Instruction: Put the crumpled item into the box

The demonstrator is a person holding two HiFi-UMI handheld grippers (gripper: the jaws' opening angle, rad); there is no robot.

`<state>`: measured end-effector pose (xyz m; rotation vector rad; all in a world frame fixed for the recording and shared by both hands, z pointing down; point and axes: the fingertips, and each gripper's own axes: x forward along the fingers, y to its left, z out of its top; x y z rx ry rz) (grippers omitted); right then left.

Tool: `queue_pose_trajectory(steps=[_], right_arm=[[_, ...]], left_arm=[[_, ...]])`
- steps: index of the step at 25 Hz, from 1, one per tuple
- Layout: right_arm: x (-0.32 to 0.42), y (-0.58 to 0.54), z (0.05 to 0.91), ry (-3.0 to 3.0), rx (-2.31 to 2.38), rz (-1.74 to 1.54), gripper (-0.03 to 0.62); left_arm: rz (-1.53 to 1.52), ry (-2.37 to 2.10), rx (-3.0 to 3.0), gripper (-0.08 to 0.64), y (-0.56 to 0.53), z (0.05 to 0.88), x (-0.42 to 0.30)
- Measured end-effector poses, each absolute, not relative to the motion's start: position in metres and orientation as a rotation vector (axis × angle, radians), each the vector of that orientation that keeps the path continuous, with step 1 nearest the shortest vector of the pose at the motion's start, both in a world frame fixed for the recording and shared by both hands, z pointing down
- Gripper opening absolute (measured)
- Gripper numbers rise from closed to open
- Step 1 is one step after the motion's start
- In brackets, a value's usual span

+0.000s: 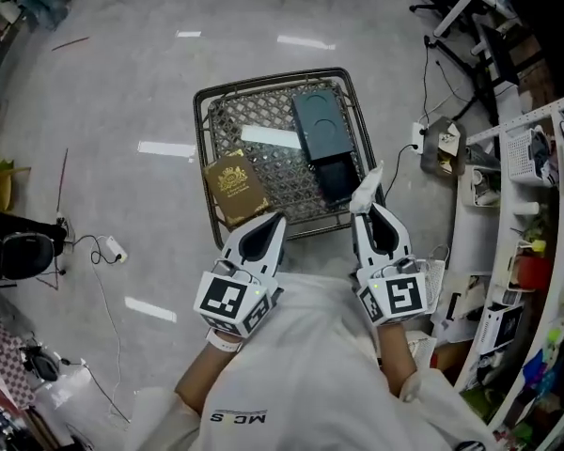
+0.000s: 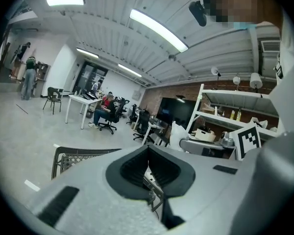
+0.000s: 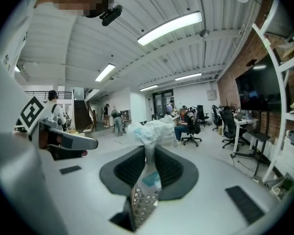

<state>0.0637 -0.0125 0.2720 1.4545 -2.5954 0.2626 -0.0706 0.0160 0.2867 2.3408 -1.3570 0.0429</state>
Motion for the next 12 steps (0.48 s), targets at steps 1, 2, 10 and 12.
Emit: queue_pose_trajectory(steps=[1, 2, 10, 12], right_arm=[[0.058, -0.016, 0.273, -2.583, 1.473, 0.265, 0.074], [0.053, -0.019, 0.274, -2.572, 1.490, 0.269, 0.074], [0.045, -0.030, 0.271, -2.504, 1.564, 0.262, 0.074], [0.046, -0.032, 0.270, -2.501, 1.569, 0.244, 0.074]], left_arm=[[0.047, -1.338, 2.351, 0.025, 0.011, 0.288, -0.075], [0.052, -1.319, 2.359, 0.025, 0.008, 0.290, -0.079], [0.059, -1.220, 2.390, 0.025, -0.003, 0.295, -0.083], [0.059, -1.220, 2.402, 0.025, -0.003, 0.295, -0.081]])
